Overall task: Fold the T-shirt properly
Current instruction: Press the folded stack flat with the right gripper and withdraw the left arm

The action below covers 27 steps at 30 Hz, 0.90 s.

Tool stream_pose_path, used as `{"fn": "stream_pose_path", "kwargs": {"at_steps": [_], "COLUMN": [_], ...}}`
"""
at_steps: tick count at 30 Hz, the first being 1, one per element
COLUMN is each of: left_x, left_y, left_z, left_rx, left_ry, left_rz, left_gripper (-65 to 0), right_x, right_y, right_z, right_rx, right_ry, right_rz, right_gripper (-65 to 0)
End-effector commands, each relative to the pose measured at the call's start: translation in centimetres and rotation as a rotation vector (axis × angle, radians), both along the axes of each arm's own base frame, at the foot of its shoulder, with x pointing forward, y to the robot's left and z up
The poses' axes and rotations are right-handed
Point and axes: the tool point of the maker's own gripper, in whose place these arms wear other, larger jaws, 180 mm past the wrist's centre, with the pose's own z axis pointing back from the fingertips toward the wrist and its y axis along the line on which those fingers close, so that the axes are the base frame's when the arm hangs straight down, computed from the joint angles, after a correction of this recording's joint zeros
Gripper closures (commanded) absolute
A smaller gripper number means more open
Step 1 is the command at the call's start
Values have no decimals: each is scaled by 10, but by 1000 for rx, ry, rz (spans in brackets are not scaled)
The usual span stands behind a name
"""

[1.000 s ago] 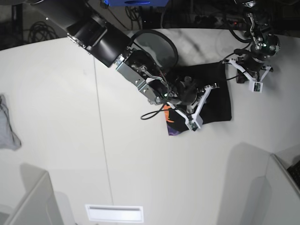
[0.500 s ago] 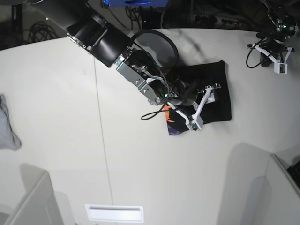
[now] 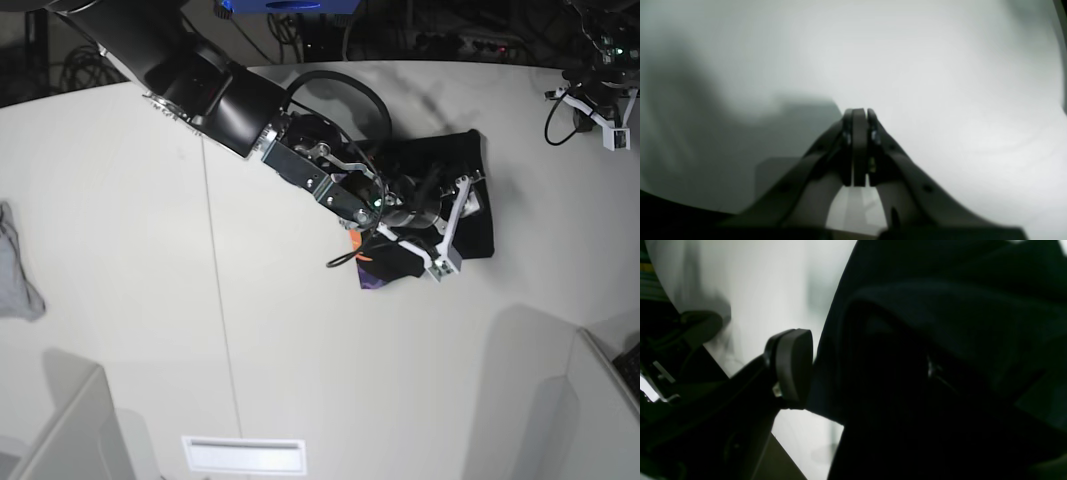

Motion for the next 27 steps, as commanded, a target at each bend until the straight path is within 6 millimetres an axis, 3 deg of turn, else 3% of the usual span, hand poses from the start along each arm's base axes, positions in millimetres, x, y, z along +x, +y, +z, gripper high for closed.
{"fn": "stream_pose_path", "kwargs": {"at_steps": [1,6,11,13,15,18,19,22,27], "left_x": [7,8,7,7,6,5,5,4,6], "left_y": [4,4,5,6,6,6,6,6,6], "left_z": [12,12,12,12,13,12,12,12,13], "left_rx": [23,23,24,25,26,26,26,26,28], "left_ry": [-37,-36,-37,-37,-38,-35,-33,-32,-39], "left_rz": [-14,-15,-12,-10,-8,-8,-8,-8,-10], "left_gripper": [0,0,0,0,0,0,0,0,0], "right_x": [6,4,-5,-7,5,27,34,46,49], "right_y": [16,31,45,38,20,-11,-20,-46,-71], "right_z": [27,64,118,129,131,119,116,96,38], "right_rx": [53,91,173,191,184,175,177,174,38], "right_ry": [-63,-172,-314,-348,-356,-315,-301,-232,-108], "right_rz": [34,115,234,241,187,67,30,-73,-114], "right_gripper": [-389,-392,-390,-381,-297,-39,0,0,0]}}
